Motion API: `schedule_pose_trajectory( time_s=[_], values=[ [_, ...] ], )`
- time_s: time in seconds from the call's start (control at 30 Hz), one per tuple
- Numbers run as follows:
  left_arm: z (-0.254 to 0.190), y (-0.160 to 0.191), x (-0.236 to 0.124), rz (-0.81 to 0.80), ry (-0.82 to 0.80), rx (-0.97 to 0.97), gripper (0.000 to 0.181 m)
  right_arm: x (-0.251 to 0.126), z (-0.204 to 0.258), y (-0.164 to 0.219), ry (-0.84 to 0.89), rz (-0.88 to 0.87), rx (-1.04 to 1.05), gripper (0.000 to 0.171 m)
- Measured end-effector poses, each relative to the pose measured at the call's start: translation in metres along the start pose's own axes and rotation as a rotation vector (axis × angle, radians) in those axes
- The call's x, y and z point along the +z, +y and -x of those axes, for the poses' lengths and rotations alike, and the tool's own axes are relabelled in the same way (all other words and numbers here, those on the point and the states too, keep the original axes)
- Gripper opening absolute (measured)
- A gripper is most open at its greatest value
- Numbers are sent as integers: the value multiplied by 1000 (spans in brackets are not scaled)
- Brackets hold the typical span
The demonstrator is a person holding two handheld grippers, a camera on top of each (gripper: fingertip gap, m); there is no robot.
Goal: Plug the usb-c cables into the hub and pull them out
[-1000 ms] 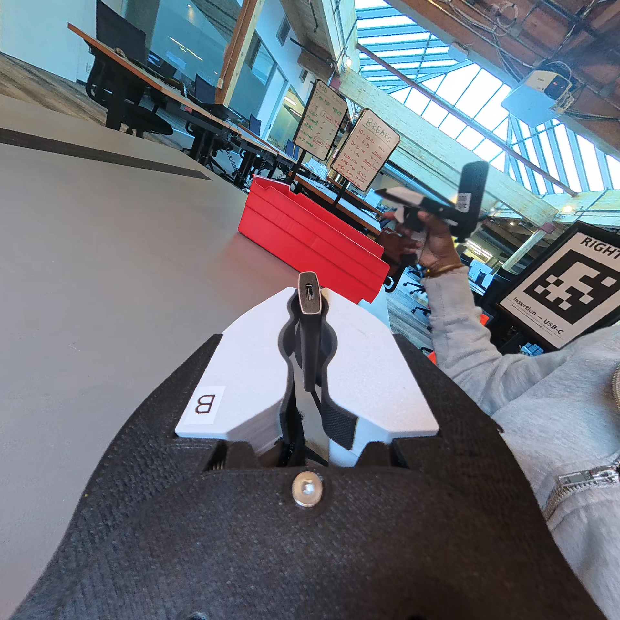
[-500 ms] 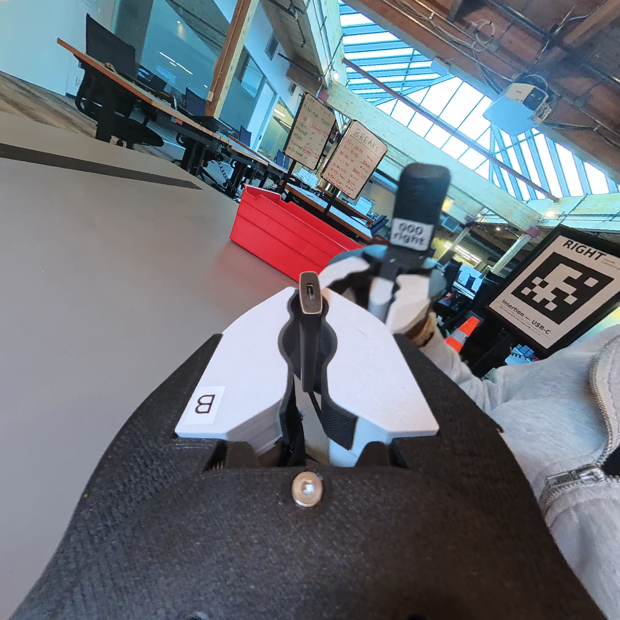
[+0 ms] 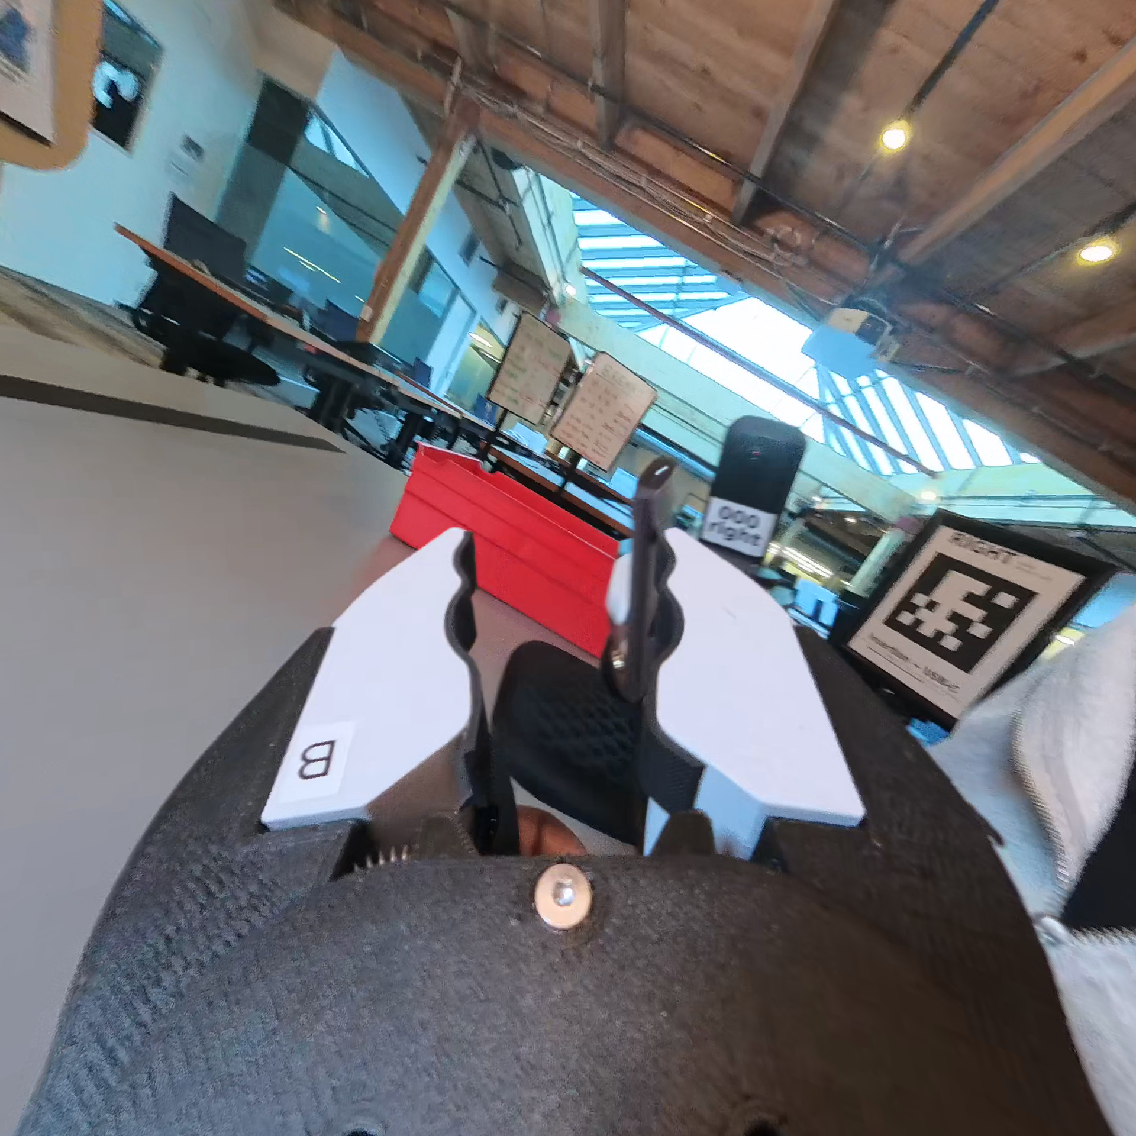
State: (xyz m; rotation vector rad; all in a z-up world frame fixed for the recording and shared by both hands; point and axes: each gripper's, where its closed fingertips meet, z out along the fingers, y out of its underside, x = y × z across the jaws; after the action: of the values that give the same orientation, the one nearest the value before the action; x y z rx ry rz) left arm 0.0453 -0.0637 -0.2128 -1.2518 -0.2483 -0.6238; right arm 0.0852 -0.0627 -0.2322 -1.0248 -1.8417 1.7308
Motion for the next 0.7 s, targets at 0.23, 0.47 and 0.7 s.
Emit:
schedule_pose_trajectory(
  time_s=[0.23,0.47,0.7],
  values=[
    [29,-12,-7,-88,-204,72,71,-68,-9,-75,233,-199,-204,9],
    [33,-17,-7,-139,-226,58,87,-146,-40,-160,573,-175,-506,9],
    [22,-15,-4,-124,-173,117,95,-215,-118,-197,755,-46,-562,9]
  ],
)
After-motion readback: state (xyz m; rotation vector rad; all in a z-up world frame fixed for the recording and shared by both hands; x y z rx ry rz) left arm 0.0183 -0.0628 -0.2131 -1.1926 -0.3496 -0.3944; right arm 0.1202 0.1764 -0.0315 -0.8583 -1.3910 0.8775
